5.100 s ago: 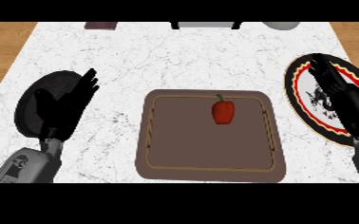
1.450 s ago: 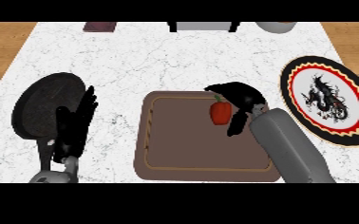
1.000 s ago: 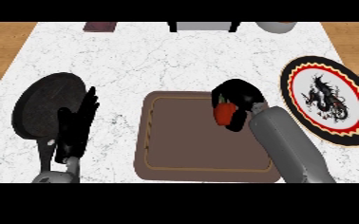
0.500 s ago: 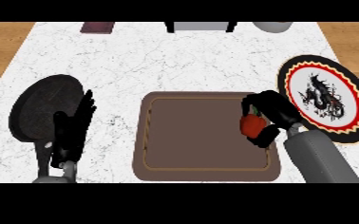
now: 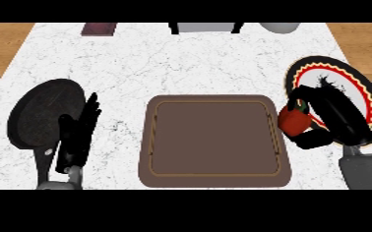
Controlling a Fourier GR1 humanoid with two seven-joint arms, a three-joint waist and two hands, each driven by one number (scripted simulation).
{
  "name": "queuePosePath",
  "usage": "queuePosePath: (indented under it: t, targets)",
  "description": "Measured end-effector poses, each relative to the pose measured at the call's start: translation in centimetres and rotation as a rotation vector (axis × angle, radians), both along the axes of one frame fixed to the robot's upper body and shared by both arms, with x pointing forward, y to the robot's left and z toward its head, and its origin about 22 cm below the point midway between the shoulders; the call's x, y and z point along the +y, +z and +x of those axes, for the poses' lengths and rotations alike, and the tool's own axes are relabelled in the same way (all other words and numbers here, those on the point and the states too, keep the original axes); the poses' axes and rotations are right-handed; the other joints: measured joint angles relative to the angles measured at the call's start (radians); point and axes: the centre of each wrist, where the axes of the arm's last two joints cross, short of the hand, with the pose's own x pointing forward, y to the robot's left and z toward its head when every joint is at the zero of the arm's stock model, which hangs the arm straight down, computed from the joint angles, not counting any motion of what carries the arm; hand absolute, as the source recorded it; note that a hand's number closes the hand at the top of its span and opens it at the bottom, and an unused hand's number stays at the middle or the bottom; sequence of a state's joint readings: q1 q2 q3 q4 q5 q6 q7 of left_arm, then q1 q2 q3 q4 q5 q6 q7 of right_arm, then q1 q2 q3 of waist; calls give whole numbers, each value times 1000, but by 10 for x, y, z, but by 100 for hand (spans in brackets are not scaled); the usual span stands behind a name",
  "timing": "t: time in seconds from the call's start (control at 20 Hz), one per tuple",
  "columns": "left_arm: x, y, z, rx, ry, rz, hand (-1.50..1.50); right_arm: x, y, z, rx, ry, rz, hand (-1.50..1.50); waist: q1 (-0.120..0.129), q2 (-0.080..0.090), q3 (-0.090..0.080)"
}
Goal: Pick the bell pepper from the tray and place it in the plate
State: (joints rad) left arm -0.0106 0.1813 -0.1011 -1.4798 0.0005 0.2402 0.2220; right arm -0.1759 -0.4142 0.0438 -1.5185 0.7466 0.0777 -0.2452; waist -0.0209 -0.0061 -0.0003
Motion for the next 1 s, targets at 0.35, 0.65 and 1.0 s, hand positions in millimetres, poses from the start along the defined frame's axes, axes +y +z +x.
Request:
queuePosePath:
  t: [0.35, 0.65, 1.0]
  targets:
    - [8, 4, 6, -1, -8, -1, 0, -39, 39, -18, -167, -194, 97, 150, 8, 3, 0]
    - [2, 0, 2, -6, -16, 3, 0, -71, 48, -5, -157, -321, 132, 150, 21, 6, 0]
    - [-7, 3, 6, -6, -28, 4, 0, -104, 41, 34, -113, -396, 110, 150, 31, 8, 1]
